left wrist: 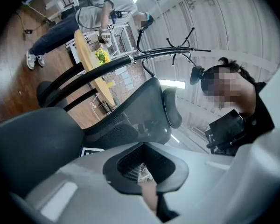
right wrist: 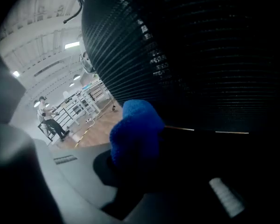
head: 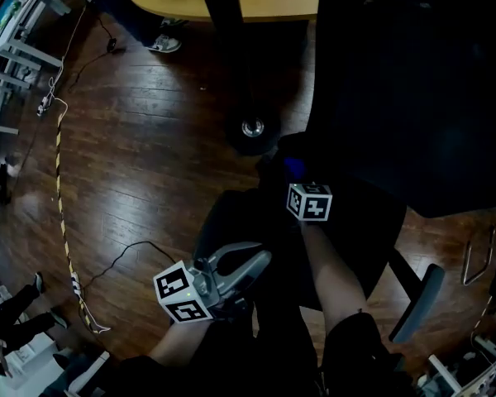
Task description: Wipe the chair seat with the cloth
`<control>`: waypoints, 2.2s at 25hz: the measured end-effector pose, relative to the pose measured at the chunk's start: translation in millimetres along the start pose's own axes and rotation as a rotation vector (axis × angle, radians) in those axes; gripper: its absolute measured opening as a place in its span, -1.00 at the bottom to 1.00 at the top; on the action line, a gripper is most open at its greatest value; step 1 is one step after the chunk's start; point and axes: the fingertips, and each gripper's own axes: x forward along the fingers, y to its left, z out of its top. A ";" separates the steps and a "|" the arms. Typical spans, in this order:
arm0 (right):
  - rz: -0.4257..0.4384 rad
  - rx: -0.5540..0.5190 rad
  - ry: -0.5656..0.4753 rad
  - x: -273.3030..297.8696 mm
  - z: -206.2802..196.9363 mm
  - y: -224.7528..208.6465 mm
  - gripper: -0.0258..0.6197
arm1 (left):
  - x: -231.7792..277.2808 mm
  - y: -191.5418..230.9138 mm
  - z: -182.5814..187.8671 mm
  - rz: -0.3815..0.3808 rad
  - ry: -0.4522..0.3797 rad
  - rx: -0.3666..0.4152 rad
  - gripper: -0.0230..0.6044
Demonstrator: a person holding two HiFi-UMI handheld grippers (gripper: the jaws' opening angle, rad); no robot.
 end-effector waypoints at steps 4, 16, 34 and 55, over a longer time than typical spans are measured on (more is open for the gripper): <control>0.020 -0.027 -0.025 -8.3 1.1 6.1 -0.81 | -1.7 -3.9 -2.4 -0.010 0.022 0.002 -0.96; -0.296 0.085 0.007 -138.3 -40.7 -158.4 -0.81 | 27.5 -21.3 -34.8 -0.038 0.128 0.004 -0.96; -0.478 0.248 -0.050 -233.9 -65.3 -260.9 -0.81 | 31.6 -44.5 -51.4 -0.036 0.127 0.049 -0.96; 0.026 0.003 -0.015 -28.2 -44.7 55.4 -0.81 | -100.4 -27.3 18.3 0.092 -0.111 0.064 -0.96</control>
